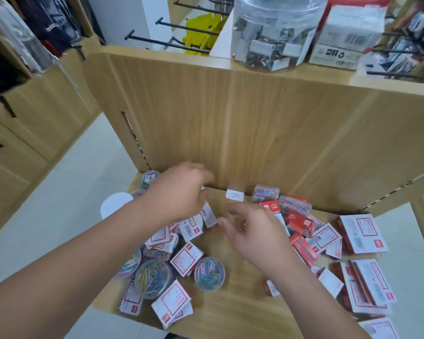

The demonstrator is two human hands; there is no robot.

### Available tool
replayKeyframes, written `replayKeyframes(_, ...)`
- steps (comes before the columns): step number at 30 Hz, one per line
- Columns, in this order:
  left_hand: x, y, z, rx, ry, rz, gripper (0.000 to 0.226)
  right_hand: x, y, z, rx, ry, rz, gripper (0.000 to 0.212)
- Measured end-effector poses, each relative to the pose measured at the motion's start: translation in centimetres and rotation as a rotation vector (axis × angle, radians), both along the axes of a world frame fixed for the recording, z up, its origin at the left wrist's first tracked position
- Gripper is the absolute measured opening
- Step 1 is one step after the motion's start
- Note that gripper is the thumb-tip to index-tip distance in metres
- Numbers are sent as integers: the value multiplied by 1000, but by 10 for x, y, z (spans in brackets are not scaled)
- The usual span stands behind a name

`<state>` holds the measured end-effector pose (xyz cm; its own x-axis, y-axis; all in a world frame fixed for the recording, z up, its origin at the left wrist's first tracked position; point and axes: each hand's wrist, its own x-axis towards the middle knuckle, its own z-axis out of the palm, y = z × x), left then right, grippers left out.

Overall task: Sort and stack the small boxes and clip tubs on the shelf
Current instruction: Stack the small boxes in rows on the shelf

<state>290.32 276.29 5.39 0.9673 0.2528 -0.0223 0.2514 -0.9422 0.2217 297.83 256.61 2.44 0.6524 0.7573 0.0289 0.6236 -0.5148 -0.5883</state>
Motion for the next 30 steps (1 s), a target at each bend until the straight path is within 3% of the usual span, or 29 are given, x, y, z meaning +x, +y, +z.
replayKeyframes(3, 28, -32, -4, -69, 127, -185, 26, 8, -26, 4, 45, -42, -106, 21)
replayKeyframes(6, 49, -54, -15, -85, 256, -222, 20, 14, -55, 0, 62, -92, -212, 29)
replayKeyframes(8, 56, -58, -16, -40, 157, -149, 19, 18, -74, -5, 25, -134, -263, 22)
replayKeyframes(11, 63, -64, -14, -88, -194, -121, 23, 28, -91, -9, 27, -150, -331, 9)
replayKeyframes(16, 69, -81, -31, -30, -100, -169, 27, 52, -95, -9, 102, -107, -397, 15)
replayKeyframes(19, 70, -86, -36, -38, -106, -114, 26, 66, -93, -6, 46, -128, -371, 22)
replayKeyframes(24, 57, -85, -26, -59, -63, -50, 24, 78, -64, -7, -137, -137, -280, 15)
replayKeyframes(30, 13, -59, 8, -254, -237, 99, 35, 80, -52, -23, -275, -216, -299, 21)
